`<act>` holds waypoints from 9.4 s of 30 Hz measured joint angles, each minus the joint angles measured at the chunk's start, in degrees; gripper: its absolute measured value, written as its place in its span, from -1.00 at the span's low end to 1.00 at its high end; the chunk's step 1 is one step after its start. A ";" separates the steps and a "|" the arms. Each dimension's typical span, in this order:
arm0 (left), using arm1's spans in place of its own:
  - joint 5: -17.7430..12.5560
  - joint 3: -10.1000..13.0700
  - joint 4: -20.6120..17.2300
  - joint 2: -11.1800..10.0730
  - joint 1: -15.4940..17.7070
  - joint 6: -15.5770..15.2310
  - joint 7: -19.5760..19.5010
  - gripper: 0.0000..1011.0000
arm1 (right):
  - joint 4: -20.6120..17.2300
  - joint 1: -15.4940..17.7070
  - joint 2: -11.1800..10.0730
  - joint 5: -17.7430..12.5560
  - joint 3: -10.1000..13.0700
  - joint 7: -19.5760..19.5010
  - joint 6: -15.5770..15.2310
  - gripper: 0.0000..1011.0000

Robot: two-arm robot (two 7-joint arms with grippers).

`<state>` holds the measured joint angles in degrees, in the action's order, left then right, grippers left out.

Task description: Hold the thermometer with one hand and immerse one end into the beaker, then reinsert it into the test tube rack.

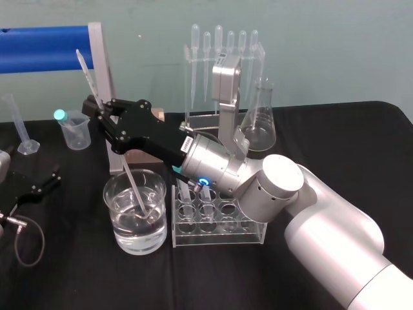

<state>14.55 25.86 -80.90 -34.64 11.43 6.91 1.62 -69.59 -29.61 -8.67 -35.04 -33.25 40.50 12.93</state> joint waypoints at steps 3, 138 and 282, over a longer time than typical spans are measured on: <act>0.00 0.00 0.00 0.00 0.00 0.00 0.00 0.99 | -0.04 0.00 -0.02 -0.01 0.05 0.00 -0.06 -0.89; 0.00 0.00 0.00 0.00 0.00 0.00 0.00 0.99 | -0.11 -0.02 -0.05 -0.05 0.07 0.03 -0.15 -0.89; 0.00 0.00 0.00 0.00 0.00 0.00 0.00 0.99 | -33.31 22.61 -14.25 -5.14 24.50 -13.78 2.66 -0.89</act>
<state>14.55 25.86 -80.90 -34.65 11.43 6.91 1.62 -102.90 -7.01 -22.92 -40.18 -8.74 26.72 15.59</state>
